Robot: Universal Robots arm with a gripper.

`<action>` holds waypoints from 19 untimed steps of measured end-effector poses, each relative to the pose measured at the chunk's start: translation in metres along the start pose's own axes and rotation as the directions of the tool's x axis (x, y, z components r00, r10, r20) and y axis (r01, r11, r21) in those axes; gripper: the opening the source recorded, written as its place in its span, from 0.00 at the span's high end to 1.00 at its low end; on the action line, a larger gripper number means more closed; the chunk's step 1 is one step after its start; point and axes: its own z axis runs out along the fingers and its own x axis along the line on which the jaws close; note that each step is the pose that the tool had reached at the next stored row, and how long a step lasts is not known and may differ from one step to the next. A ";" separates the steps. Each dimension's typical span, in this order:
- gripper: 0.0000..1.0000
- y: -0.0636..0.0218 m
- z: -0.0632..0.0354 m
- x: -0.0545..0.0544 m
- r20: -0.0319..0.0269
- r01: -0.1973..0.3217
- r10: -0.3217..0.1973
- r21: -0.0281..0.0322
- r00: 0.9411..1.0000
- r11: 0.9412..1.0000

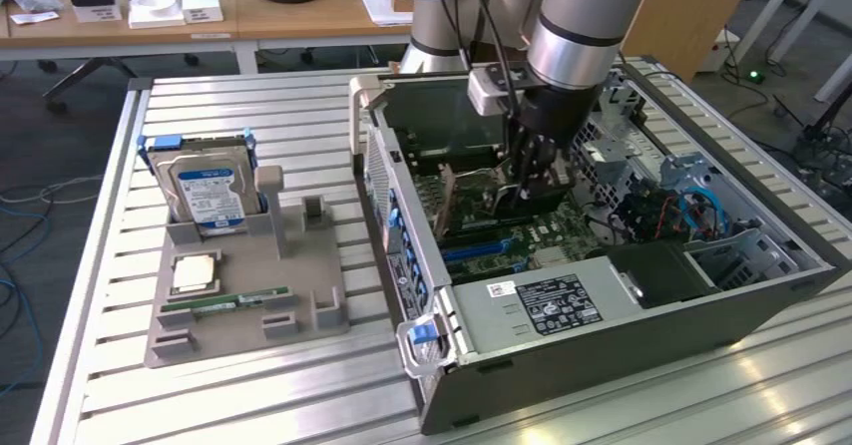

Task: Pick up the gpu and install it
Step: 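Insert the gpu into the slot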

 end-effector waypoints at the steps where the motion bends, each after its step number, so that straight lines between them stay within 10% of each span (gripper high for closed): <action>1: 0.74 0.0001 0.0012 0.000 0.000 0.000 0.000 0.000 1.000 1.000; 19: 0.74 0.0069 0.0119 0.006 0.000 0.000 0.000 0.000 1.000 1.000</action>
